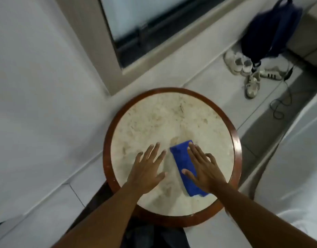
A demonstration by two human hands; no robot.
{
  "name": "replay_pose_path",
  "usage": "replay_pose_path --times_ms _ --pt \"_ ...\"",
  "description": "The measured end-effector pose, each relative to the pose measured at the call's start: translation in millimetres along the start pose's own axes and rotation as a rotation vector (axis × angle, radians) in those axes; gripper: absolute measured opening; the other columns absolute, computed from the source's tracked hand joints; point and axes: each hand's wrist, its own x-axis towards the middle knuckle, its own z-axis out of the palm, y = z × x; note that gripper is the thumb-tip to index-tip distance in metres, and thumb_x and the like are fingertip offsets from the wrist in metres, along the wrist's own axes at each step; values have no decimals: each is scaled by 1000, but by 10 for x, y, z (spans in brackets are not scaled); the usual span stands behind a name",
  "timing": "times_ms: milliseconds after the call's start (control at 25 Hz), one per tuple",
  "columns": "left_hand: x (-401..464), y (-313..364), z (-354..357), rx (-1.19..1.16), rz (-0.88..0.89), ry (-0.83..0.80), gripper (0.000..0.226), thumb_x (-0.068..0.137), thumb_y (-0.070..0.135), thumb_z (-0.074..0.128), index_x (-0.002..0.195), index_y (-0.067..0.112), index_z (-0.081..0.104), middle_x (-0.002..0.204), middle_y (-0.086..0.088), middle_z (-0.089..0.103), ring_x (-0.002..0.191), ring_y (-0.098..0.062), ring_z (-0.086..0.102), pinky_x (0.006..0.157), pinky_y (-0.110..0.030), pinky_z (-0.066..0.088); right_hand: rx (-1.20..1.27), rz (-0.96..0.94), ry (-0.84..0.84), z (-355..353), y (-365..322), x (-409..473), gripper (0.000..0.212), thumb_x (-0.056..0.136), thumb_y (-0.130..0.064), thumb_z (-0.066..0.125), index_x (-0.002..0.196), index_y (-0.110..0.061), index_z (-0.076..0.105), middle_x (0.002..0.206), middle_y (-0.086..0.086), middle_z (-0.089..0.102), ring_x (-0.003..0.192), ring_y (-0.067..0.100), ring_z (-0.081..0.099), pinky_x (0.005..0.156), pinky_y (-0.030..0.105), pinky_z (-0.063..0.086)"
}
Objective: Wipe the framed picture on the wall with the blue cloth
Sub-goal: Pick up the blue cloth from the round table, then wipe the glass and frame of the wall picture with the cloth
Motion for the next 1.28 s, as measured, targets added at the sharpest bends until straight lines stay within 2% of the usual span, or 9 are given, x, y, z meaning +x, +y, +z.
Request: replay_pose_path --times_ms 120,280,360,600,760,960,1080,1160,1280 --pt "515 82 732 53 35 38 80 100 58 40 161 25 -1 171 -5 -11 157 -23 -7 125 -53 13 -70 -48 43 659 265 245 87 93 -71 19 154 -13 -4 163 4 -13 149 18 -9 117 45 19" --pt "761 207 1236 164 -7 255 73 101 50 33 160 12 14 169 -13 15 156 -28 16 121 -58 20 -50 13 223 1152 260 394 81 96 -62 25 154 -10 5 164 8 1 150 20 0 117 38 10" --pt "761 267 1303 241 -27 321 71 101 49 28 159 10 17 168 -13 20 155 -27 20 120 -60 19 -22 13 271 1189 243 409 69 100 -52 23 154 -10 9 163 8 6 149 19 3 118 36 10" --pt "703 259 913 317 -5 265 72 102 53 36 158 11 21 167 -10 23 154 -26 20 121 -56 20 68 65 316 993 9 357 54 103 -31 24 151 -5 22 159 12 20 146 22 18 115 36 21" --pt "408 251 200 303 12 251 68 104 52 21 159 11 20 168 -9 18 155 -25 17 120 -54 24 216 34 391 444 -392 242 53 103 -31 24 150 -6 24 158 10 23 145 20 25 114 34 22" --pt "-329 112 -1231 393 -50 459 72 101 53 44 155 9 28 163 -11 31 150 -26 31 114 -54 39 338 -96 581 -867 -1100 128 53 102 -25 31 151 -9 23 158 7 26 143 18 30 114 20 12" --pt "-873 -38 -2243 475 -111 578 67 101 53 32 151 9 39 158 -12 42 144 -29 42 109 -55 42 389 -225 716 -1792 -1653 149 53 100 -26 31 151 -9 26 157 5 27 142 18 30 115 17 9" --pt "-1295 -171 -2982 521 -156 677 66 103 53 20 148 11 41 154 -10 48 141 -29 46 110 -57 40 442 -336 796 -2529 -2128 182 56 99 -27 30 153 -18 17 156 2 28 140 17 32 114 20 13" --pt "-2021 -411 -4029 628 -259 878 66 103 54 17 149 12 38 157 -10 38 141 -31 47 111 -58 35 484 -540 967 -3630 -2917 171 57 99 -28 29 153 -24 12 156 3 32 137 19 38 110 33 25"
